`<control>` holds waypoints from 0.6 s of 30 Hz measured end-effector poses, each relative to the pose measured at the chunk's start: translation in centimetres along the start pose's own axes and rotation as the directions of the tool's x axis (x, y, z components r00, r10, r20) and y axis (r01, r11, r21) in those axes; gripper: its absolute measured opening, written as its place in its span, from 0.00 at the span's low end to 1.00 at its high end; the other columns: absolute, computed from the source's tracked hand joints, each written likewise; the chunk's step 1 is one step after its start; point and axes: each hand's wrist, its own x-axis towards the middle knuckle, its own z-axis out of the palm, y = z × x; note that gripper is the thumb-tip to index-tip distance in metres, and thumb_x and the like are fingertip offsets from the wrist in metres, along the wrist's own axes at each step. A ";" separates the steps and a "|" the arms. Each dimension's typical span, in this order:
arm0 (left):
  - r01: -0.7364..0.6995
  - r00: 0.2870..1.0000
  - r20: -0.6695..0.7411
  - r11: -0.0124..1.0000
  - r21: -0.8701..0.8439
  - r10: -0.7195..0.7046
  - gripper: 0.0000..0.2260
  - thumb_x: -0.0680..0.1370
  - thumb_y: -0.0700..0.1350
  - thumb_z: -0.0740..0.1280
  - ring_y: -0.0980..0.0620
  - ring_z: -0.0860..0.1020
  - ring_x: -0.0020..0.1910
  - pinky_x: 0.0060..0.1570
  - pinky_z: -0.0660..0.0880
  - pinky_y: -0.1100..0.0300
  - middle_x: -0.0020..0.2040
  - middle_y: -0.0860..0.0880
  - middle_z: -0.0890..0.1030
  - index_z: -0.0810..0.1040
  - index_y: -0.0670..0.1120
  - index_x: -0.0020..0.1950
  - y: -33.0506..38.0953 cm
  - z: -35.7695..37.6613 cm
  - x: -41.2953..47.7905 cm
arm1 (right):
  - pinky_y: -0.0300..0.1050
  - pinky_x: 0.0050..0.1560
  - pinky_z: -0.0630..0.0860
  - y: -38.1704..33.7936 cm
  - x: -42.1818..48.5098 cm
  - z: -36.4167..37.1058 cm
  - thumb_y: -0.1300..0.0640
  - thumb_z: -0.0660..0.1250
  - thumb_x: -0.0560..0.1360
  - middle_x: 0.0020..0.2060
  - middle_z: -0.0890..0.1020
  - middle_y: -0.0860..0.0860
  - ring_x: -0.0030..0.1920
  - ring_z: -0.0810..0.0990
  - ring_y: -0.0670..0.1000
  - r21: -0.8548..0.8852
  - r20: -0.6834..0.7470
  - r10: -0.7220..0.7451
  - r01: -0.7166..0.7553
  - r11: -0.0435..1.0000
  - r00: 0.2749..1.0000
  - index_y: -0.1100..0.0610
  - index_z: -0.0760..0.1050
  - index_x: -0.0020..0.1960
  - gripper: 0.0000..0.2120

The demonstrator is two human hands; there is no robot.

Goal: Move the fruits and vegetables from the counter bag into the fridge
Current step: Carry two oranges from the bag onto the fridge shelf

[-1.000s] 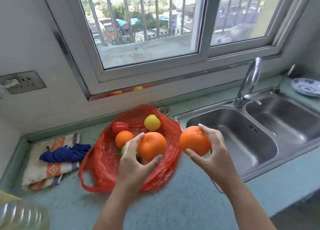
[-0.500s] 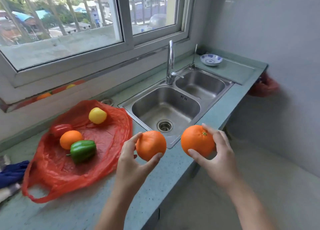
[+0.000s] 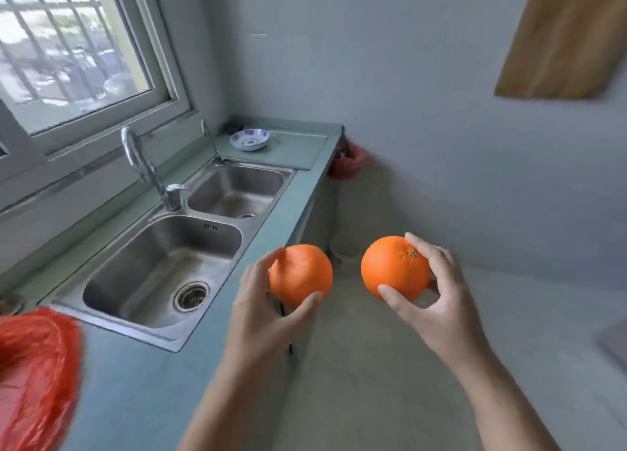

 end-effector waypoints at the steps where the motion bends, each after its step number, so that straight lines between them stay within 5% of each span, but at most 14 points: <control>1: -0.021 0.999 0.029 1.000 -0.009 0.021 0.28 0.58 0.60 0.71 0.66 0.73 0.51 0.45 0.69 0.70 0.55 0.62 0.72 0.65 0.70 0.55 0.9 2.3 0.7 | 0.26 0.54 0.66 1.2 0.6 -1.9 0.42 0.68 0.63 0.59 0.69 0.39 0.59 0.69 0.37 -0.018 -0.032 0.003 -0.004 1.000 0.999 0.45 0.67 0.66 0.32; 10: -0.178 0.936 0.286 0.977 -0.119 0.205 0.28 0.60 0.56 0.72 0.58 0.74 0.54 0.52 0.71 0.62 0.57 0.61 0.72 0.66 0.66 0.58 10.4 23.3 6.1 | 0.34 0.55 0.70 10.8 4.4 -19.7 0.44 0.69 0.64 0.57 0.71 0.43 0.58 0.71 0.41 -0.167 -0.315 0.011 -0.067 0.984 0.949 0.51 0.68 0.66 0.33; 14: -0.201 0.867 0.409 0.951 -0.235 0.284 0.27 0.58 0.63 0.70 0.63 0.75 0.51 0.48 0.70 0.71 0.56 0.60 0.75 0.67 0.67 0.55 14.5 31.7 6.4 | 0.33 0.56 0.69 13.8 3.4 -26.5 0.45 0.68 0.64 0.56 0.71 0.46 0.59 0.70 0.38 -0.281 -0.442 0.003 -0.141 0.949 0.897 0.55 0.68 0.66 0.32; 18: -0.217 0.772 0.532 0.931 -0.294 0.348 0.27 0.57 0.64 0.68 0.65 0.74 0.51 0.46 0.69 0.75 0.56 0.62 0.74 0.66 0.69 0.54 17.5 38.5 6.2 | 0.27 0.53 0.67 16.3 1.6 -31.5 0.41 0.67 0.62 0.58 0.68 0.37 0.57 0.69 0.33 -0.252 -0.582 0.097 -0.293 0.922 0.807 0.53 0.67 0.66 0.35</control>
